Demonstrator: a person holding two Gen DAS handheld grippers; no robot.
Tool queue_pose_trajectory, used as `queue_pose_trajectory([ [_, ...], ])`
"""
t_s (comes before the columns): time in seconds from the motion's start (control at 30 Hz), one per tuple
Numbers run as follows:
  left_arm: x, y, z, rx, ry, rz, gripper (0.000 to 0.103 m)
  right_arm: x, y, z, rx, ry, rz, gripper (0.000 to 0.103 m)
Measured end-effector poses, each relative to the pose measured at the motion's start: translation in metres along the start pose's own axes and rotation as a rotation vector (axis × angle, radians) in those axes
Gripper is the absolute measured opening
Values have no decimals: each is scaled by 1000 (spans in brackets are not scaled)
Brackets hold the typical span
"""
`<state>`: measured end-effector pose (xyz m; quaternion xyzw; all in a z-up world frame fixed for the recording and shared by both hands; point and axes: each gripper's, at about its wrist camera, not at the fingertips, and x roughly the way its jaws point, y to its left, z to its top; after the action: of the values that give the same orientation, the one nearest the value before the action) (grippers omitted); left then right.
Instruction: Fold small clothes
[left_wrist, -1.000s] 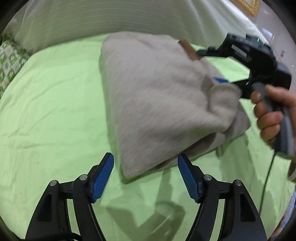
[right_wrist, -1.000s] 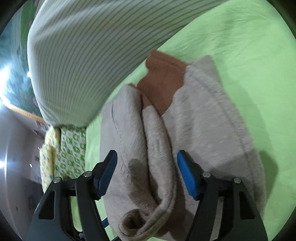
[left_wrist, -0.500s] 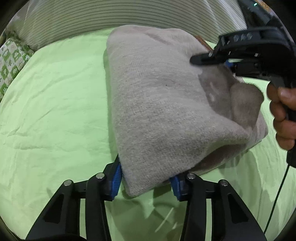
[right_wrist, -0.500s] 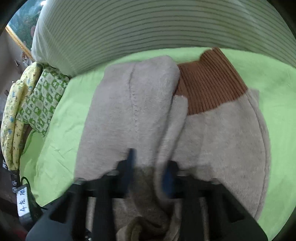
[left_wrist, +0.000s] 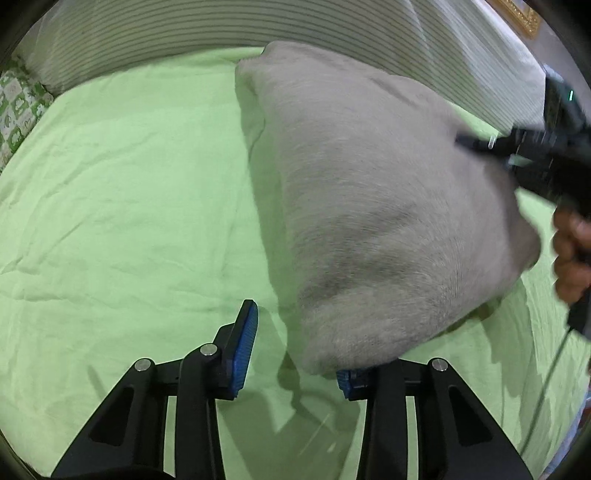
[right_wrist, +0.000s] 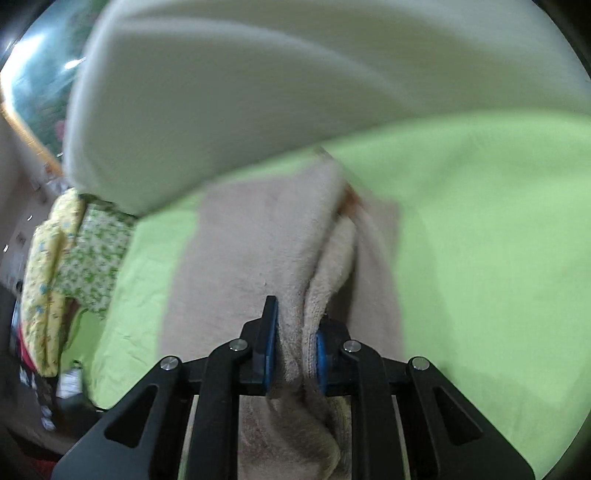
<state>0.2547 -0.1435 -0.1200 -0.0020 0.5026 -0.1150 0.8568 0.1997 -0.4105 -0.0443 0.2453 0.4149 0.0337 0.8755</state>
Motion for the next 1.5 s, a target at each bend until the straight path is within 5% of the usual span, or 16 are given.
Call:
queue_pose_trajectory([
  [0.2, 8, 9, 7, -9, 10, -11, 39, -7, 7, -3, -31, -52, -39, 19],
  [0.47, 10, 19, 10, -31, 24, -19, 41, 10, 3, -9, -22, -13, -45, 19],
  [0.67, 13, 15, 14, -40, 36, -7, 41, -20, -8, -5, 83, -34, 1, 37],
  [0.9, 5, 12, 12, -32, 32, 22, 44, -69, 6, -51, 58, -89, -17, 37],
  [1.07, 5, 14, 10, -46, 37, 19, 45, -41, 14, -76, -18, 21, -134, 37],
  [1.13, 5, 14, 11, -44, 39, 23, 45, -33, 13, -79, -49, 53, -150, 12],
  [1.17, 5, 14, 12, -44, 42, 18, 43, -36, 13, -76, -58, 40, -148, 9],
  [1.33, 2, 13, 11, -49, 46, 6, 38, -71, 15, -62, -100, -45, -158, 7],
  [1.5, 3, 9, 6, -36, 51, 10, 36, -56, -4, -75, -98, 22, -203, 6],
])
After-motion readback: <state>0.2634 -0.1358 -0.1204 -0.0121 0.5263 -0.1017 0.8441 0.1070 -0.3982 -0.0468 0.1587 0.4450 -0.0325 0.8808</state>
